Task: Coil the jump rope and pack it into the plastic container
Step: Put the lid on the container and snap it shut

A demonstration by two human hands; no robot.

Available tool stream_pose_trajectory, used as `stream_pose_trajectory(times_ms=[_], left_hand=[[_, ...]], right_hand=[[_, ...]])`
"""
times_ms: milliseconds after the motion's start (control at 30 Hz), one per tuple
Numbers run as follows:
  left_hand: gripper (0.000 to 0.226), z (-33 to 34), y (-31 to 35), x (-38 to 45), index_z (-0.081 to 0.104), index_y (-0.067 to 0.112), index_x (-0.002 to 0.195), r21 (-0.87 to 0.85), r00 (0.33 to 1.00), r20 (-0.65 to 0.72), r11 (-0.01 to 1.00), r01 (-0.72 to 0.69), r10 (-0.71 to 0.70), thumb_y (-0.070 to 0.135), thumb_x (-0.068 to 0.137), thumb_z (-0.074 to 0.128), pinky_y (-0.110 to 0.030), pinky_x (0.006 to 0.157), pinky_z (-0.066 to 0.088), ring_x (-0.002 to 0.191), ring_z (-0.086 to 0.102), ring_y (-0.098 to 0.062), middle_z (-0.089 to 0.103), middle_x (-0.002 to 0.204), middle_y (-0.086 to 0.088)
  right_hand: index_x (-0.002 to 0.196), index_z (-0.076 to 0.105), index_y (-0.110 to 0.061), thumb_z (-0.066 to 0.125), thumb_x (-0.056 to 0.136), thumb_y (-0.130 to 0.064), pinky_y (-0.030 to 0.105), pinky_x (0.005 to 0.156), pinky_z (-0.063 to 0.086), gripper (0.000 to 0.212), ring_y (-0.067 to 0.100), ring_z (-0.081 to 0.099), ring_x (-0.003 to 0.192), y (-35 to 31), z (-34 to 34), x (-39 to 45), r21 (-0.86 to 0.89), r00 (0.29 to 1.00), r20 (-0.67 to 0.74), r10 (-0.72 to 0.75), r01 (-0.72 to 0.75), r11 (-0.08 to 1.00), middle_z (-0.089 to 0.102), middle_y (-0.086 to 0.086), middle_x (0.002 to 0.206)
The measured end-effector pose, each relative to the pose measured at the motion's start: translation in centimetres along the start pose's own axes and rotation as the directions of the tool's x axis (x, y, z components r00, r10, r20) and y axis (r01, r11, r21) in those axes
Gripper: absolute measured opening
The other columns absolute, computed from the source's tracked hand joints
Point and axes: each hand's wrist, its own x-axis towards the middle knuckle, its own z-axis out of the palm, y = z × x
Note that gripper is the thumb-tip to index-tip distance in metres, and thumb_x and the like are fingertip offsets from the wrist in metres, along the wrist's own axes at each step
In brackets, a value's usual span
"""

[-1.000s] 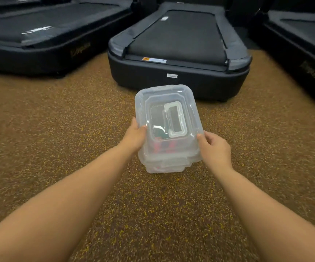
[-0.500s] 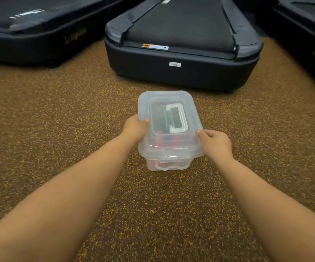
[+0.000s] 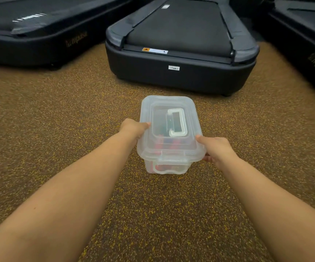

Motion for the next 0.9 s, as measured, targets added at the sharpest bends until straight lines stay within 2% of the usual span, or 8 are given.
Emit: stream_pose_trajectory(times_ms=[200,267,400,567,700,767,833,900], left_hand=[[0.05,-0.1,0.1,-1.5,0.056,-0.004,0.119,0.038,1.0,0.019,0.999,0.015,-0.015,0.022,0.08,0.073,-0.038,0.08,0.053,0.1,0.064,-0.033,0.065,0.116,-0.016],[0.048,-0.3,-0.4,-2.2,0.057,-0.005,0.118,0.047,0.999,0.039,0.999,0.014,-0.016,0.021,0.081,0.072,-0.037,0.076,0.051,0.097,0.065,-0.033,0.066,0.114,-0.017],[0.044,-0.8,-1.9,-4.1,0.061,-0.004,0.111,0.072,0.996,0.079,0.997,0.024,-0.03,0.022,0.079,0.074,-0.041,0.083,0.055,0.092,0.067,-0.031,0.068,0.11,-0.017],[0.036,-1.6,-3.5,-7.0,0.063,-0.002,0.108,0.127,0.987,0.159,0.992,0.018,-0.038,0.02,0.081,0.072,-0.036,0.069,0.052,0.082,0.067,-0.027,0.07,0.106,-0.016],[0.025,-2.0,-4.7,-8.8,0.065,0.001,0.102,0.142,0.977,0.213,0.99,-0.004,-0.026,0.019,0.085,0.068,-0.028,0.057,0.049,0.075,0.066,-0.024,0.07,0.097,-0.013],[0.014,-2.1,-5.4,-9.3,0.066,0.006,0.091,0.149,0.97,0.241,0.988,-0.025,-0.012,0.018,0.085,0.068,-0.026,0.054,0.048,0.067,0.066,-0.02,0.07,0.086,-0.012],[0.01,-2.0,-6.0,-9.4,0.067,0.007,0.081,0.13,0.966,0.259,0.991,-0.042,0.007,0.017,0.083,0.07,-0.027,0.058,0.052,0.059,0.066,-0.019,0.07,0.08,-0.014],[0.01,-2.0,-6.1,-9.3,0.067,0.006,0.08,0.12,0.965,0.262,0.992,-0.031,-0.001,0.015,0.08,0.072,-0.037,0.071,0.056,0.067,0.068,-0.024,0.07,0.079,-0.015]], right_hand=[[0.09,0.062,-0.007,0.069,0.083,-0.022,0.043,0.073,0.058,0.018,0.029,0.069,0.082,0.9,-0.8,-1.3,0.014,1.0,0.022,0.014,-0.014,1.0,0.07,0.012,0.091],[0.092,0.064,-0.008,0.069,0.083,-0.023,0.043,0.075,0.058,0.018,0.029,0.069,0.084,1.8,-1.2,-2.1,0.016,0.999,0.036,0.017,-0.017,1.0,0.071,0.012,0.093],[0.099,0.068,-0.009,0.069,0.083,-0.025,0.043,0.078,0.057,0.022,0.03,0.069,0.084,3.8,-2.3,-4.7,0.029,0.998,0.057,0.008,-0.01,1.0,0.074,0.012,0.094],[0.1,0.067,-0.012,0.067,0.084,-0.028,0.049,0.078,0.057,0.023,0.032,0.07,0.089,6.4,-3.5,-8.5,0.037,0.997,0.076,0.007,-0.01,0.999,0.075,0.009,0.092],[0.1,0.063,-0.014,0.066,0.085,-0.029,0.042,0.069,0.057,0.021,0.031,0.071,0.081,8.4,-4.2,-10.9,0.049,0.996,0.091,0.014,-0.019,0.999,0.074,0.01,0.093],[0.1,0.062,-0.012,0.065,0.086,-0.026,0.04,0.064,0.056,0.02,0.03,0.069,0.077,9.2,-4.4,-11.9,0.069,0.996,0.086,0.023,-0.029,0.997,0.073,0.011,0.092],[0.1,0.061,-0.009,0.066,0.086,-0.023,0.037,0.058,0.053,0.021,0.027,0.066,0.07,9.9,-4.4,-12.6,0.109,0.998,0.059,0.018,-0.024,0.994,0.073,0.014,0.092],[0.099,0.062,-0.009,0.067,0.084,-0.023,0.036,0.057,0.051,0.021,0.024,0.064,0.067,10.3,-4.3,-12.8,0.12,0.999,0.04,0.021,-0.025,0.992,0.072,0.016,0.092]])
